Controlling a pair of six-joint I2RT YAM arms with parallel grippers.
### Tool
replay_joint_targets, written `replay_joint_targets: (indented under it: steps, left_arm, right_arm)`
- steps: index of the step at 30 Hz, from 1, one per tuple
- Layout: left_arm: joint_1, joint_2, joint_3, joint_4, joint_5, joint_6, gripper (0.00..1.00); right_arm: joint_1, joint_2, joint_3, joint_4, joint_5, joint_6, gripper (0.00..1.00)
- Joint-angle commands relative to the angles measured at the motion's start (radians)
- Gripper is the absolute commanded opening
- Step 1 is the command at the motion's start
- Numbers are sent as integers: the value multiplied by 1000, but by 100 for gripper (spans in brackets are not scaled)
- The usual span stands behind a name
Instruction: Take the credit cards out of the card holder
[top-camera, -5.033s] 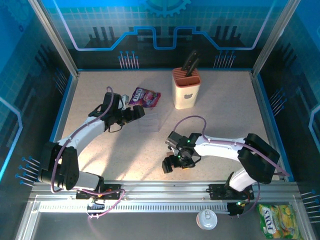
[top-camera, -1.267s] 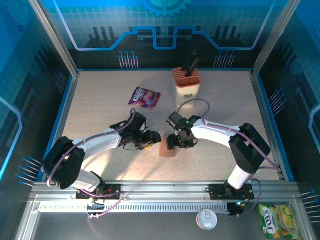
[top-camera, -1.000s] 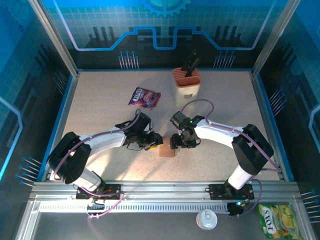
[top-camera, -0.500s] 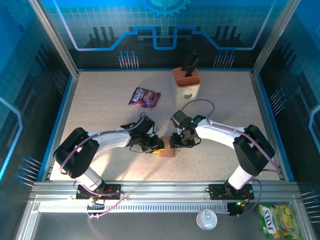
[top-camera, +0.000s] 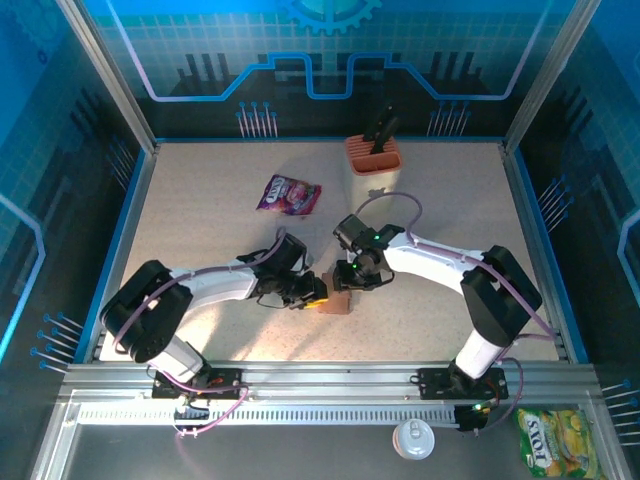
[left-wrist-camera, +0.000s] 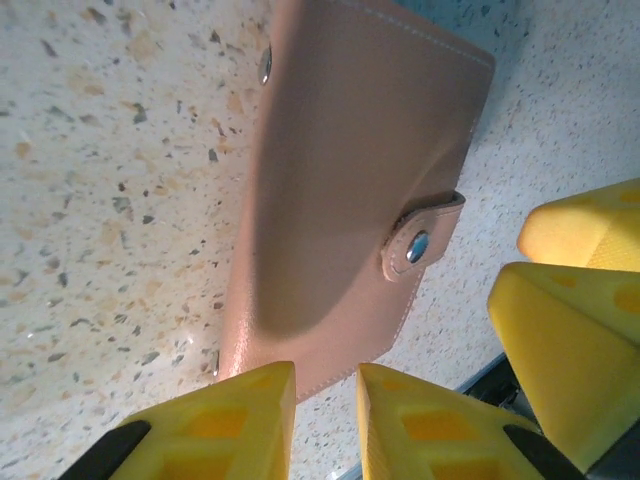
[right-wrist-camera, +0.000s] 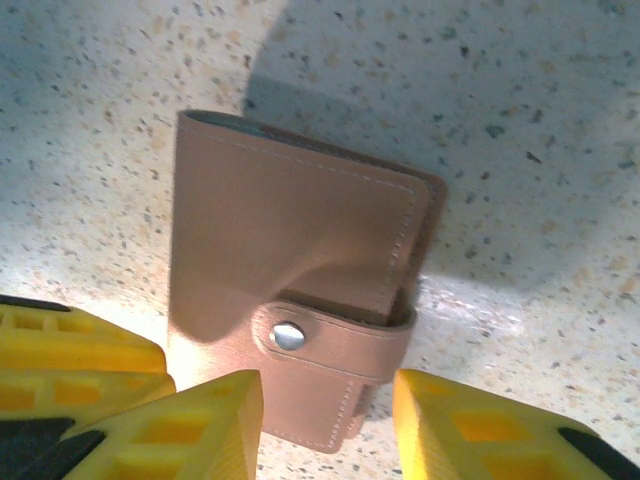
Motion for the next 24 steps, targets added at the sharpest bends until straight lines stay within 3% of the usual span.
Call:
replay_joint_targets:
  steps: [1,12,24]
  left_arm:
    - [13,-36,-17,-43,-25,9,24]
    - [50,-60,-81,3,-1,-6,21]
    - [47,30,-82,106,132,-6,18]
  right_arm:
    - [23,40,61,-66,37,33,38]
    - [89,138,176,-168,109,90,35]
    - [93,158,194,-187,109,87,35]
